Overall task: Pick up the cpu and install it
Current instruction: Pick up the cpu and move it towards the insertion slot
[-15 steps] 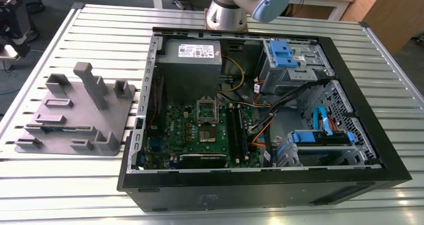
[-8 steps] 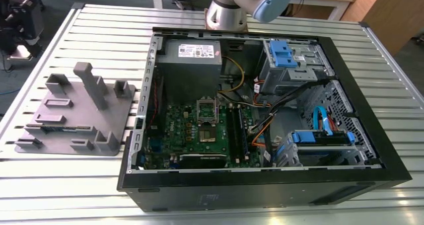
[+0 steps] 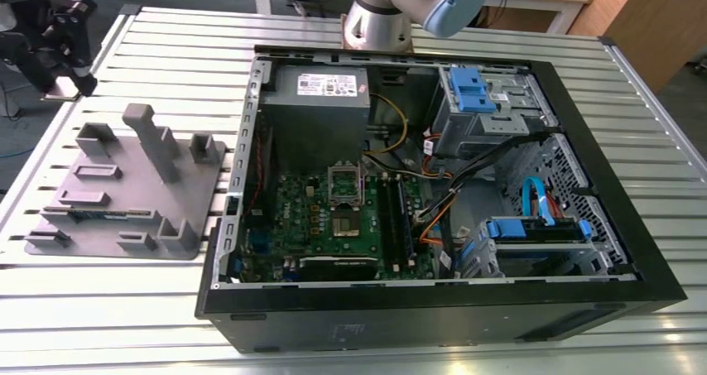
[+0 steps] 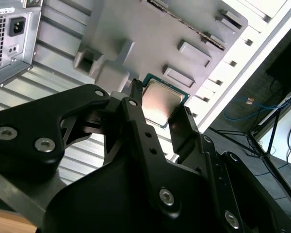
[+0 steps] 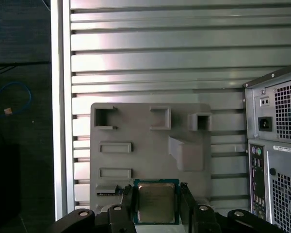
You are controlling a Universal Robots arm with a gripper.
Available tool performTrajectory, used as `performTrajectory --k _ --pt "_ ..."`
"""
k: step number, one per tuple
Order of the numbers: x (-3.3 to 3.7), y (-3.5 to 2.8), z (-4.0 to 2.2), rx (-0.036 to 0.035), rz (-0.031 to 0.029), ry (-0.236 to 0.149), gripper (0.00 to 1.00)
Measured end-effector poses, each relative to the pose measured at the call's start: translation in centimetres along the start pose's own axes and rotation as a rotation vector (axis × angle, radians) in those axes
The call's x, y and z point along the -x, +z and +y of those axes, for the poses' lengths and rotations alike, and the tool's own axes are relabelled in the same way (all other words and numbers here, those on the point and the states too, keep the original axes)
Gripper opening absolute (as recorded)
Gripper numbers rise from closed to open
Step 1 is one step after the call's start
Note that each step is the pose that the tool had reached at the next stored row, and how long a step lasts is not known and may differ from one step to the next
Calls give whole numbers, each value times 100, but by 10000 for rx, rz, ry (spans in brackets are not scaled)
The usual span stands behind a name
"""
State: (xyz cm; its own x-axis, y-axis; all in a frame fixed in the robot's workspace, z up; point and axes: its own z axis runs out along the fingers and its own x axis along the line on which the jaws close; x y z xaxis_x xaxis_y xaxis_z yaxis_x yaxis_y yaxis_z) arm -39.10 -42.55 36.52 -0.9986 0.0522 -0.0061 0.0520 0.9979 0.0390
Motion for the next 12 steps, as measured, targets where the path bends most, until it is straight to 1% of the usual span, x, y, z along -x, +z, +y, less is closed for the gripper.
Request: performTrajectory --k 5,12 --pt "184 1 9 -1 4 0 47" --pt "492 4 26 0 10 1 47"
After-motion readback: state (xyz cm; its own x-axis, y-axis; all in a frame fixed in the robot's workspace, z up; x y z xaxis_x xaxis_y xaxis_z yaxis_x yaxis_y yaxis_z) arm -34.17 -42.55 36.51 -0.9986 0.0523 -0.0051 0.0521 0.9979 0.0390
